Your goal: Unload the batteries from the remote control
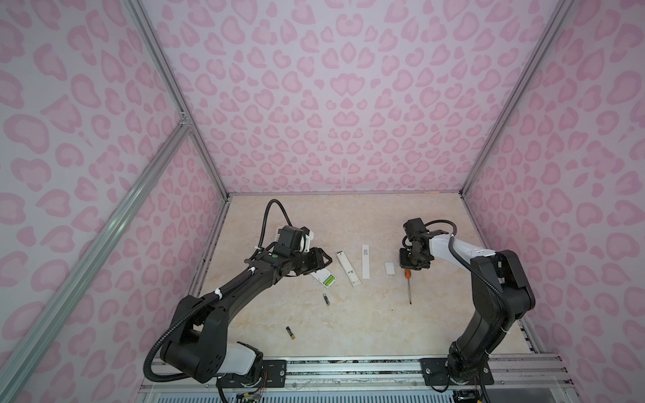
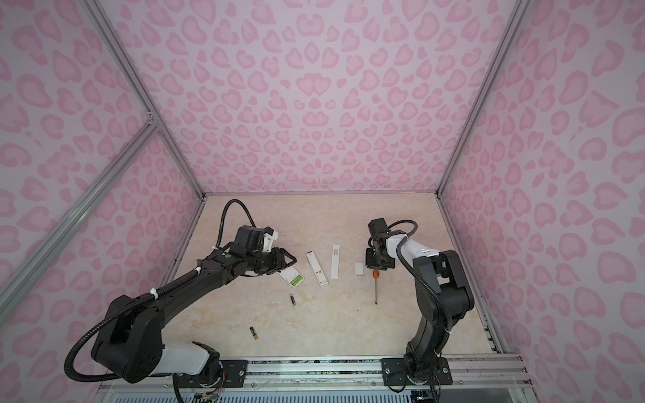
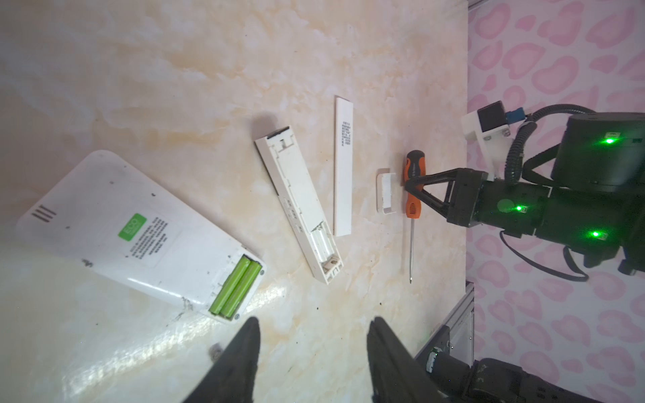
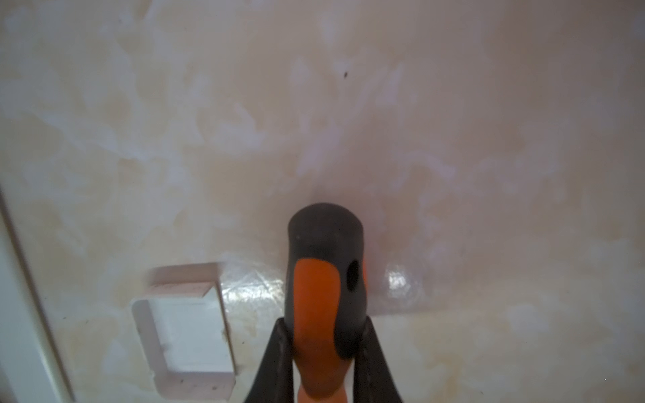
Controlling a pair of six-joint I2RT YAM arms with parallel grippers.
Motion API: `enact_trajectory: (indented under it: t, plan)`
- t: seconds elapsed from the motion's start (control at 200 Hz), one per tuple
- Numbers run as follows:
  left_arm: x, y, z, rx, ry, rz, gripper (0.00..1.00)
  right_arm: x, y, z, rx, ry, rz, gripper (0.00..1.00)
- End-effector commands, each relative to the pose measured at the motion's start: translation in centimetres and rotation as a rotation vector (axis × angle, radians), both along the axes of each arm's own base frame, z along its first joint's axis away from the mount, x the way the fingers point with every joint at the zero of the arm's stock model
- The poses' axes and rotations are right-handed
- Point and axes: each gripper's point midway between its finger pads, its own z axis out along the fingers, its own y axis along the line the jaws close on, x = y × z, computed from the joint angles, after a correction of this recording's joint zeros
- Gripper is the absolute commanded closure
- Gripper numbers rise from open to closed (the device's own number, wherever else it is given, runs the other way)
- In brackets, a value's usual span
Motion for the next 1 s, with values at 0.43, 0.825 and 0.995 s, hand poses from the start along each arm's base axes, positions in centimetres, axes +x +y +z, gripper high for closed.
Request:
enact_trajectory:
  t: [0.43, 0.825, 0.995]
  plan:
    - [-2.3, -9.2, 11.7, -0.113, -0.497, -0.184, 0.41, 0.7, 5.6, 19.2, 0.413, -0.635, -0.048, 1.0]
    - [-4.4, -12.1, 14.0, -0.251, -0.53, -0.392, 0.37, -0.3, 12.4, 29.7, 0.898, -0.925, 0.191, 1.0]
    - [-4.2, -12.6, 13.9, -0.335, -0.48, -0.436, 0.41, -0.3, 14.9, 31.8, 1.053, -0.935, 0.298, 1.0]
